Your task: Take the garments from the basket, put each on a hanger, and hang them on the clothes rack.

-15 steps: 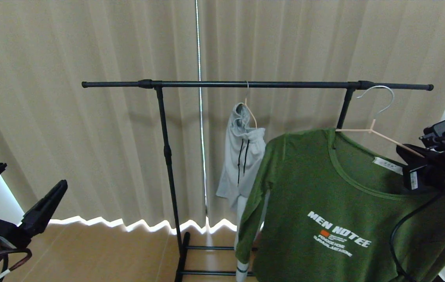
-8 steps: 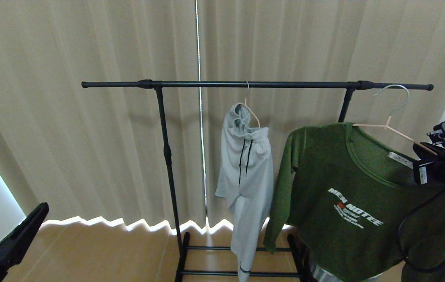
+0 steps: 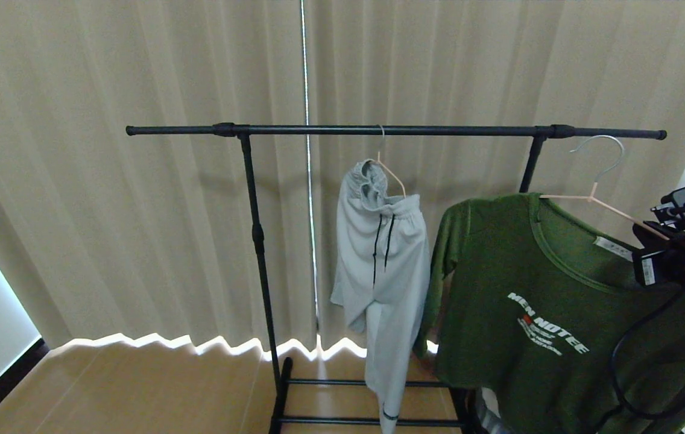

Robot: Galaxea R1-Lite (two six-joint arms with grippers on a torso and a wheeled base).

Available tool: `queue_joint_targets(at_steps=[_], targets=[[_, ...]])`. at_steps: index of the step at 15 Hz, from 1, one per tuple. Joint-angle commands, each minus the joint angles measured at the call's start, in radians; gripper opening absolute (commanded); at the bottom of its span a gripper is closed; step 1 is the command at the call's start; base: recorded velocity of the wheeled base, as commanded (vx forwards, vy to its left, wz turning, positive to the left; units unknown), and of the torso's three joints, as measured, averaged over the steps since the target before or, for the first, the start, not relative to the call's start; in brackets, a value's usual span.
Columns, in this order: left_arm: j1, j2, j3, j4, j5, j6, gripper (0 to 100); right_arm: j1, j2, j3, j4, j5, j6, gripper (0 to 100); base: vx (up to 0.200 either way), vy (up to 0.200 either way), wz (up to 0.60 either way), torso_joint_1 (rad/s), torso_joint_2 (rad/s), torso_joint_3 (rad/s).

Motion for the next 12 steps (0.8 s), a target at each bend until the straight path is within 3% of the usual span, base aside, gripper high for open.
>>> queue_joint_targets(at_steps=[1, 3, 12], targets=[[-0.038, -0.204, 0.031, 0.074, 0.005, -0.002, 100, 0.000, 0.003, 0.003, 0.000, 0.000, -0.001, 0, 0.000, 0.000, 0.00, 0.000, 0.00, 0.000], [-0.040, -0.204, 0.031, 0.054, -0.005, -0.053, 100, 0.000, 0.004, 0.003, 0.000, -0.003, -0.001, 0, 0.000, 0.000, 0.00, 0.000, 0.00, 0.000], [-0.041, -0.204, 0.031, 0.054, -0.035, -0.082, 100, 0.000, 0.010, 0.003, 0.000, -0.029, -0.003, 0, 0.000, 0.000, 0.00, 0.000, 0.00, 0.000]])
